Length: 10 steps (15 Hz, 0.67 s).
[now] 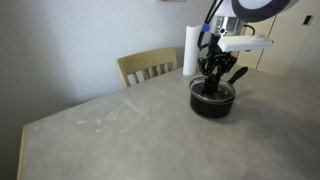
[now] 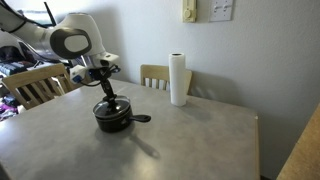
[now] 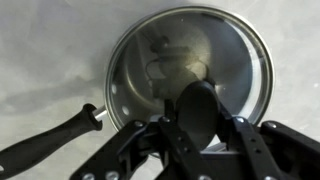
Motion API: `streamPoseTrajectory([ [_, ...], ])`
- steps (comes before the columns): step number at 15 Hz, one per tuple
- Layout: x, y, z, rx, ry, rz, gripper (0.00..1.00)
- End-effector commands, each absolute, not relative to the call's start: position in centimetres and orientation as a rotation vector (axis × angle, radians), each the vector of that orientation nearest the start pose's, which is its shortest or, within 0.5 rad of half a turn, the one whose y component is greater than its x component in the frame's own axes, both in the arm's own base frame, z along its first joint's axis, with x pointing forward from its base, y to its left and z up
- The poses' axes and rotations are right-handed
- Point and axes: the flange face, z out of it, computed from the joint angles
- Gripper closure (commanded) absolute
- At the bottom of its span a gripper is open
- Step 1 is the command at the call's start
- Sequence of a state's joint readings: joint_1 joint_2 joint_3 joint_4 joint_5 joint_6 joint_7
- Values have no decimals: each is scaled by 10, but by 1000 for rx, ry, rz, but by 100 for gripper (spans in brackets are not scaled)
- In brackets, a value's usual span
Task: Put the lid on the pot and put it back on the table
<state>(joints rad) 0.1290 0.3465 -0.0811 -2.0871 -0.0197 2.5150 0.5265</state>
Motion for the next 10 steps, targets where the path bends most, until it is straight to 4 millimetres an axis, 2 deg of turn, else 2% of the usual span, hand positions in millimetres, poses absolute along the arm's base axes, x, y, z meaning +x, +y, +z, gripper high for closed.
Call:
streamPoseTrajectory([
  [1,607,59,302,-3133,609,-192,85],
  [3,617,79,315,-3154,530,-220,85],
  [6,633,114,320,-3134,424,-234,85],
  [10,648,168,296,-3095,245,-190,85],
])
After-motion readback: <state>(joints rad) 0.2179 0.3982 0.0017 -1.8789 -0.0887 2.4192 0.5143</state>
